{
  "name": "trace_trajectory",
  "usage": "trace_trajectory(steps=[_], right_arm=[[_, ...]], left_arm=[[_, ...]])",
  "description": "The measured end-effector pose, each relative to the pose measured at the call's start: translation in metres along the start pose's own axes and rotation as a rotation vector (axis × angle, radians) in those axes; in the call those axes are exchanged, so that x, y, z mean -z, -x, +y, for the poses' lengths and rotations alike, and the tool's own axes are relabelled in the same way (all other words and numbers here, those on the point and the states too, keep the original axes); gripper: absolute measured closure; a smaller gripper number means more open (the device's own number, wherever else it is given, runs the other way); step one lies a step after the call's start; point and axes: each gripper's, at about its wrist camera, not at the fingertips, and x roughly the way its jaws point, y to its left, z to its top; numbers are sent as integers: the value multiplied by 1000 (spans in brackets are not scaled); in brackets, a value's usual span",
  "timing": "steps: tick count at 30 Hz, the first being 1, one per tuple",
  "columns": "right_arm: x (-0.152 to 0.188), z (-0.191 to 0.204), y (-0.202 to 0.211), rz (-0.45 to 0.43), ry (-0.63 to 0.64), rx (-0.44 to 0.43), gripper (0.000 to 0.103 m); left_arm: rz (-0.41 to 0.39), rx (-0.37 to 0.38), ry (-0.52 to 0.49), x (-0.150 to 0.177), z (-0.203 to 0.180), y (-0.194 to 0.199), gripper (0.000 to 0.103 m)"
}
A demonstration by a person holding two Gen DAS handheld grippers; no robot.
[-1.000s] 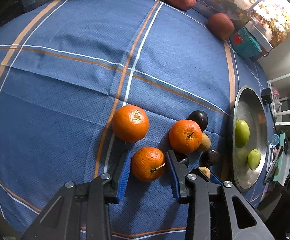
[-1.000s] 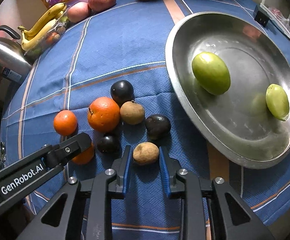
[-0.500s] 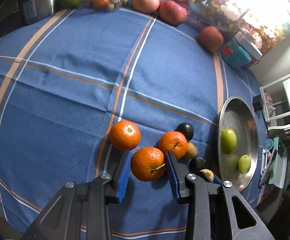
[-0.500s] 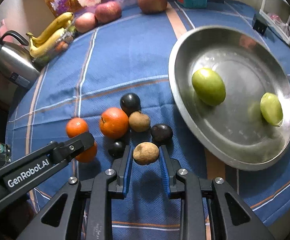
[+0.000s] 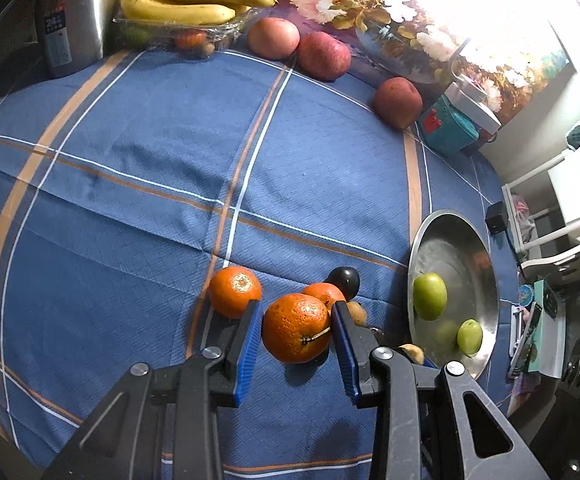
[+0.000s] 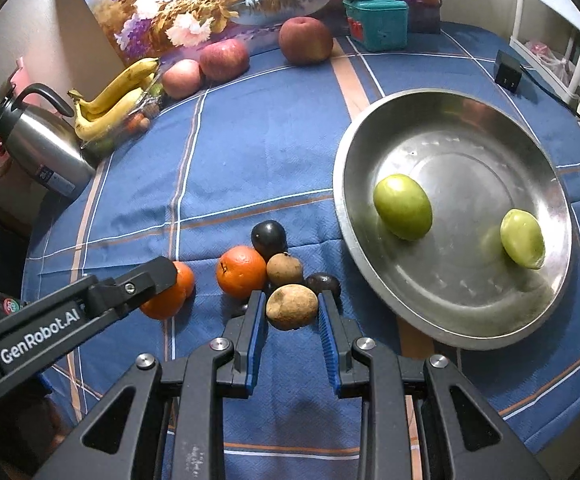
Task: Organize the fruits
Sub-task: 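Carry the tangerine with the left tool while the right tool carries the kiwi to the plate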
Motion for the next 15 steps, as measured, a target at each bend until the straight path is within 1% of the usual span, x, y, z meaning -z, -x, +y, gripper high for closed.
trace_trajectory(steps=[3,8,11,15], right_arm=[[-1,-6,1,-1,-16,11,76],[-6,-29,9,-26,-75,63,76],[-9,-45,13,-43,-116,95,76],[-12,-65,17,-48,-169,128,76]], left_arm=[[-1,1,-7,1,-3,0,65],[1,7,-38,4,-13,-2,65],[-1,12,-71,6,-24,-3,65],[-5,38,-120,8,-42,-5,65]])
